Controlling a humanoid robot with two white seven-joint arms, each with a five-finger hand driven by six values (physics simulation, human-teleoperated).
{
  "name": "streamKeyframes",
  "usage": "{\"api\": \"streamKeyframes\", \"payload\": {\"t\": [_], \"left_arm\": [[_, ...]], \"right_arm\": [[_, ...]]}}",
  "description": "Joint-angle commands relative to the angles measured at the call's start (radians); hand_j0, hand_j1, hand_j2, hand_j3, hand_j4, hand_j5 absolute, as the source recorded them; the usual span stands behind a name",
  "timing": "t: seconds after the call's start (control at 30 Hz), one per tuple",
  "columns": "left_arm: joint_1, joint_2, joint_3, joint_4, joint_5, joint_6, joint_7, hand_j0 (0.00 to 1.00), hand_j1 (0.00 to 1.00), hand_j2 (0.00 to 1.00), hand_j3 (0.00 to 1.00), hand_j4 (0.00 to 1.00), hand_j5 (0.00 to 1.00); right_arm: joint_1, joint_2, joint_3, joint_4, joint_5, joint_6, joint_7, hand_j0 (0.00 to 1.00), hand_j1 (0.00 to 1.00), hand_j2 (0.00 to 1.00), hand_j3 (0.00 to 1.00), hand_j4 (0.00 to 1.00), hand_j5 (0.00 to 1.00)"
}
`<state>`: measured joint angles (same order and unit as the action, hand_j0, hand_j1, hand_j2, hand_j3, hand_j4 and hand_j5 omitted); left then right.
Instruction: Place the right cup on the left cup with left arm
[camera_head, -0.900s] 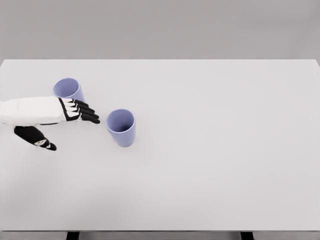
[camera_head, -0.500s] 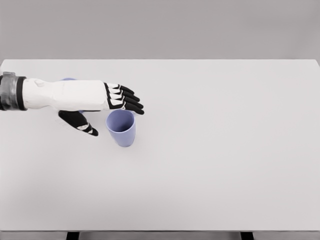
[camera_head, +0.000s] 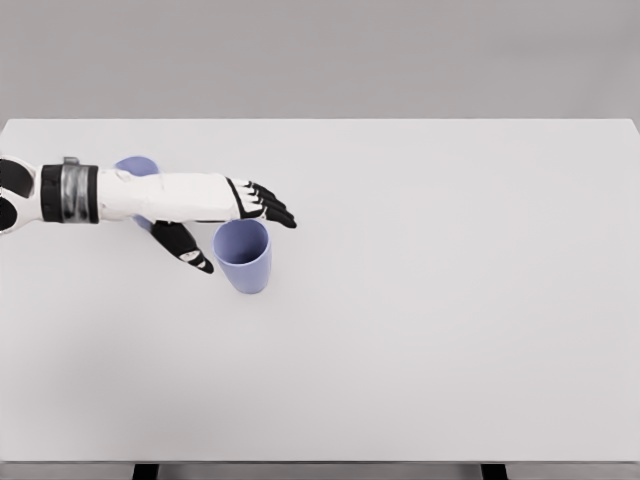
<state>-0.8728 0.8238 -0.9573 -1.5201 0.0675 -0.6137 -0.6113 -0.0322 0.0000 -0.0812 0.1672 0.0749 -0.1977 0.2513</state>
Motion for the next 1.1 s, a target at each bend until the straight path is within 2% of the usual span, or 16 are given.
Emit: {"api": "streamKeyframes", "payload": {"t": [0.0,0.17,0.27,0.33,0.8,0.87,0.9,1.07], "left_arm": [[-0.002,-0.009,-0.009,0.017,-0.003,0.003,0.000,1.00,1.00,1.00,1.00,1.00,1.00],[0.000,-0.009,-0.009,0.031,-0.008,0.003,0.000,1.00,1.00,1.00,1.00,1.00,1.00],[-0.008,-0.012,-0.004,0.095,-0.031,0.003,0.000,1.00,1.00,1.00,1.00,1.00,1.00],[-0.008,-0.046,-0.004,0.127,-0.046,0.003,0.000,1.00,1.00,1.00,1.00,1.00,1.00],[0.028,-0.092,-0.011,0.159,-0.118,0.003,0.000,0.99,0.99,0.99,0.99,0.99,0.99],[0.028,-0.092,-0.009,0.166,-0.117,0.003,0.000,0.65,0.65,0.65,0.65,0.65,0.65],[0.028,-0.092,-0.009,0.167,-0.117,0.003,0.000,0.58,0.58,0.58,0.58,0.58,0.58],[0.037,-0.091,-0.011,0.166,-0.118,0.003,0.000,0.56,0.56,0.56,0.56,0.56,0.56]], "right_arm": [[0.000,0.000,0.000,0.000,0.000,0.000,0.000,1.00,1.00,1.00,1.00,1.00,1.00],[0.000,0.000,0.000,0.000,0.000,0.000,0.000,1.00,1.00,1.00,1.00,1.00,1.00],[0.000,0.000,0.000,0.000,0.000,0.000,0.000,1.00,1.00,1.00,1.00,1.00,1.00],[0.000,0.000,0.000,0.000,0.000,0.000,0.000,1.00,1.00,1.00,1.00,1.00,1.00],[0.000,0.000,0.000,0.000,0.002,0.000,0.000,1.00,1.00,1.00,1.00,1.00,1.00],[0.000,0.000,0.000,0.000,0.000,0.000,0.000,1.00,1.00,1.00,1.00,1.00,1.00],[0.000,0.000,0.000,0.000,0.000,0.000,0.000,1.00,1.00,1.00,1.00,1.00,1.00],[0.000,0.000,0.000,0.000,0.002,0.000,0.000,1.00,1.00,1.00,1.00,1.00,1.00]]}}
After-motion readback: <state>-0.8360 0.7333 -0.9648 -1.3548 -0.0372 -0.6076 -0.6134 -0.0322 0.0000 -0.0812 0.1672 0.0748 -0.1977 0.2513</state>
